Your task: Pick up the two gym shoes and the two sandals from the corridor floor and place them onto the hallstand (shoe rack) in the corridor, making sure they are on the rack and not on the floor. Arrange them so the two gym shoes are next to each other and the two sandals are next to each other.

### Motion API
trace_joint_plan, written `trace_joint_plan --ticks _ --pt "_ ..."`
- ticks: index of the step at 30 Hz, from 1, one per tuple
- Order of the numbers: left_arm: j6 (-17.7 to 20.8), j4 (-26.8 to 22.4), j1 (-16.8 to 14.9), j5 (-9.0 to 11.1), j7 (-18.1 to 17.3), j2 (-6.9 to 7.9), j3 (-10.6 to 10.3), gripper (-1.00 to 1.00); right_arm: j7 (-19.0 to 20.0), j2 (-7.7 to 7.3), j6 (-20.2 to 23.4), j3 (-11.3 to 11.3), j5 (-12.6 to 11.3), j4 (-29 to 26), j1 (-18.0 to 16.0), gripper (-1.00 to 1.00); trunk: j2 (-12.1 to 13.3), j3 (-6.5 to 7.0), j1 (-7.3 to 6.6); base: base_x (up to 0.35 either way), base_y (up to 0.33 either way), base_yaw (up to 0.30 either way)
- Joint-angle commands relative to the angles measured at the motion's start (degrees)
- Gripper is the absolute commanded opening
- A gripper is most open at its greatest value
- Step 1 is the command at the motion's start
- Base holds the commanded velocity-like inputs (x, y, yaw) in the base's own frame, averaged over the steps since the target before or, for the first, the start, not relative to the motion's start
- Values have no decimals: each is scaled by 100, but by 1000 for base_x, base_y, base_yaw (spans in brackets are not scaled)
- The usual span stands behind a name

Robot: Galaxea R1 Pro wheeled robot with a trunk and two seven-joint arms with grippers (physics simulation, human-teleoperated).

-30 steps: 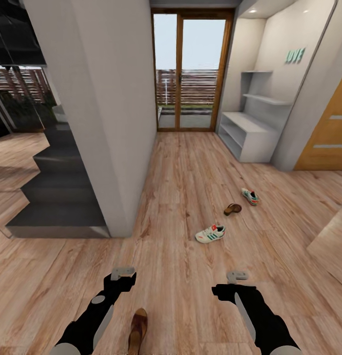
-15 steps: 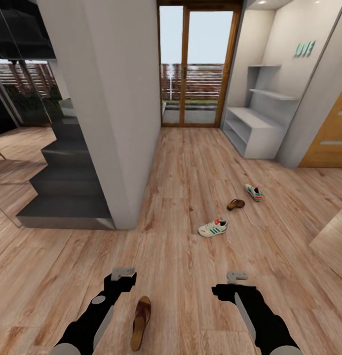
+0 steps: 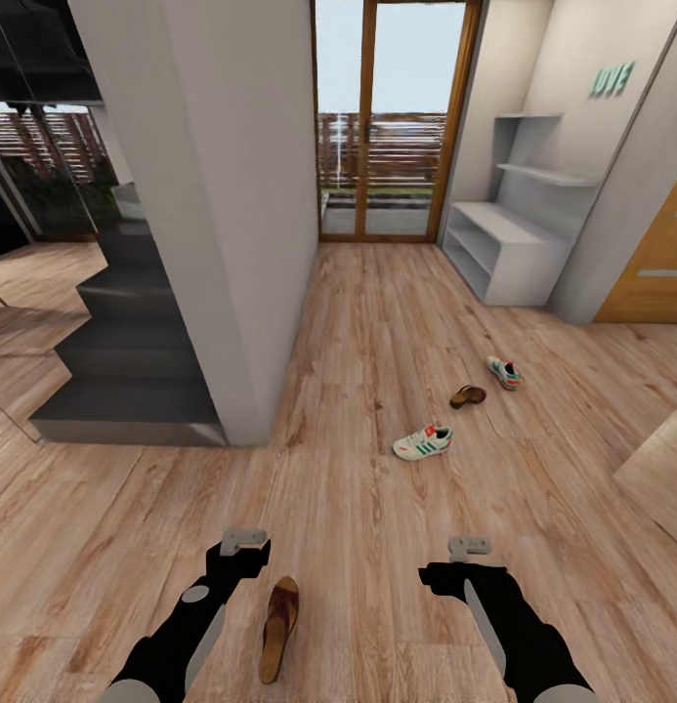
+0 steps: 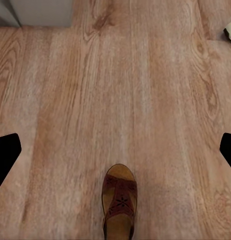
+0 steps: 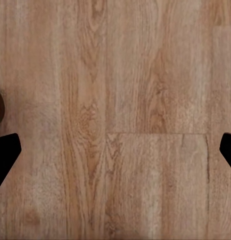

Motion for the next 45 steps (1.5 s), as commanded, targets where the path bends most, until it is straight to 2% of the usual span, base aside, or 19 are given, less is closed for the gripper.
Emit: trace_joint_plan --ticks 1,23,26,32,45 --pt "-13 2 -3 -2 -6 1 -3 100 13 5 28 -19 -1 -8 -2 100 -44 -33 22 0 0 -4" --pt "-16 119 -3 9 -12 9 4 100 13 6 28 -29 1 -10 -2 100 -926 -563 505 0 0 -25" --pt "-142 346 -3 1 -14 9 9 100 13 6 28 -30 0 -10 -2 100 -1046 -645 571 0 0 0" --pt "-396 454 -3 10 -10 14 12 100 13 6 28 -23 -3 -10 -2 100 -1287 -809 703 0 0 0" --pt "-448 658 -3 9 -13 35 13 100 13 4 28 -33 -3 -10 -2 100 -1808 -1165 988 0 0 0"
